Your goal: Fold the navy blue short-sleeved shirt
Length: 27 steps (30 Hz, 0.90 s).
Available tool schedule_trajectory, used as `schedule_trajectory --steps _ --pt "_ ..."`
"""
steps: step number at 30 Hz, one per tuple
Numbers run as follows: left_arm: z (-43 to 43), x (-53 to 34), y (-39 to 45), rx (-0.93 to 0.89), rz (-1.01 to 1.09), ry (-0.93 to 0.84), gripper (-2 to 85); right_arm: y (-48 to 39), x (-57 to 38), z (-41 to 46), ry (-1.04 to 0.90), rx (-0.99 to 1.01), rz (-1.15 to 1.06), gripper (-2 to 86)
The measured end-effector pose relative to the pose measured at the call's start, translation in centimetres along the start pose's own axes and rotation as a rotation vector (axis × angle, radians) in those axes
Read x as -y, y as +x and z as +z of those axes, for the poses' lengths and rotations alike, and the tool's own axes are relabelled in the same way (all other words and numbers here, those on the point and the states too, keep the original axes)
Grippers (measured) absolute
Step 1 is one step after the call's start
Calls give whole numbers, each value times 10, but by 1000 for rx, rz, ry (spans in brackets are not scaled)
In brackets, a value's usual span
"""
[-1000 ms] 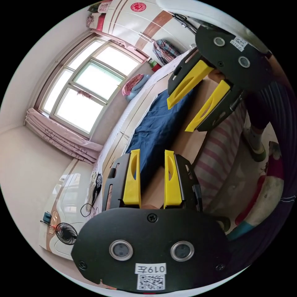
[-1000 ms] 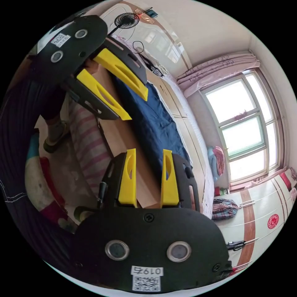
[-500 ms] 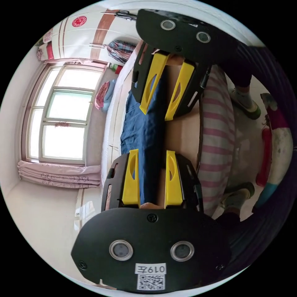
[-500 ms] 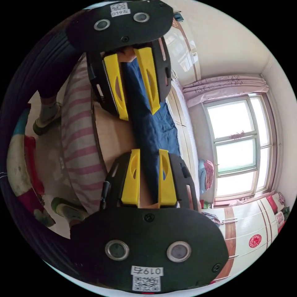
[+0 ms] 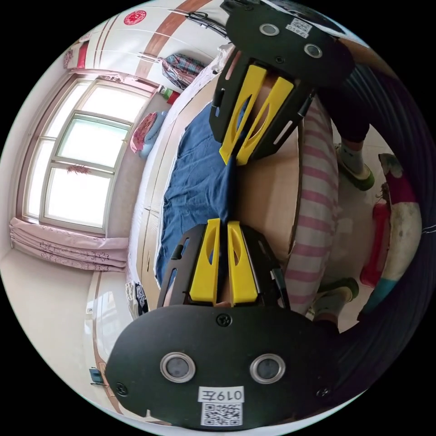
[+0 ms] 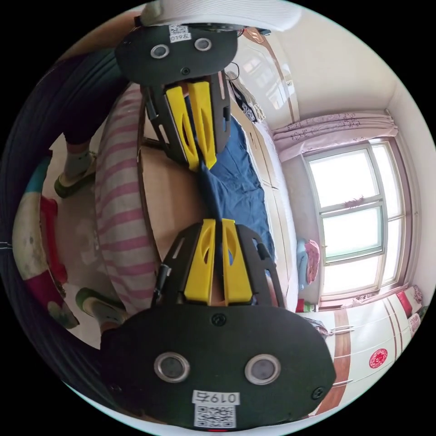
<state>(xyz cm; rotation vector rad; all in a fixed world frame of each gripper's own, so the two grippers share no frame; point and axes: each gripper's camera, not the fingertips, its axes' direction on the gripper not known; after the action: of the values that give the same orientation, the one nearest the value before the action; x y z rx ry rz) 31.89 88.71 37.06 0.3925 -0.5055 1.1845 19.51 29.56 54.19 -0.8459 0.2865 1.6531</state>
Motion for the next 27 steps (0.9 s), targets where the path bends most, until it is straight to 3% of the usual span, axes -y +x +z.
schedule_trajectory --steps 4,9,16,20,27 --pt "4 2 14 40 -14 14 38 5 -36 11 -6 -127 -49 65" --pt "-5 13 30 27 -37 67 75 55 -89 20 -74 -89 22 94" --pt "10 38 44 86 41 13 73 112 -130 46 -134 -108 -9 79" --pt "28 28 41 81 67 -143 49 139 -148 52 -142 -89 -24 10" --pt "44 22 55 101 81 -157 26 191 -169 53 -163 -48 -65 -6"
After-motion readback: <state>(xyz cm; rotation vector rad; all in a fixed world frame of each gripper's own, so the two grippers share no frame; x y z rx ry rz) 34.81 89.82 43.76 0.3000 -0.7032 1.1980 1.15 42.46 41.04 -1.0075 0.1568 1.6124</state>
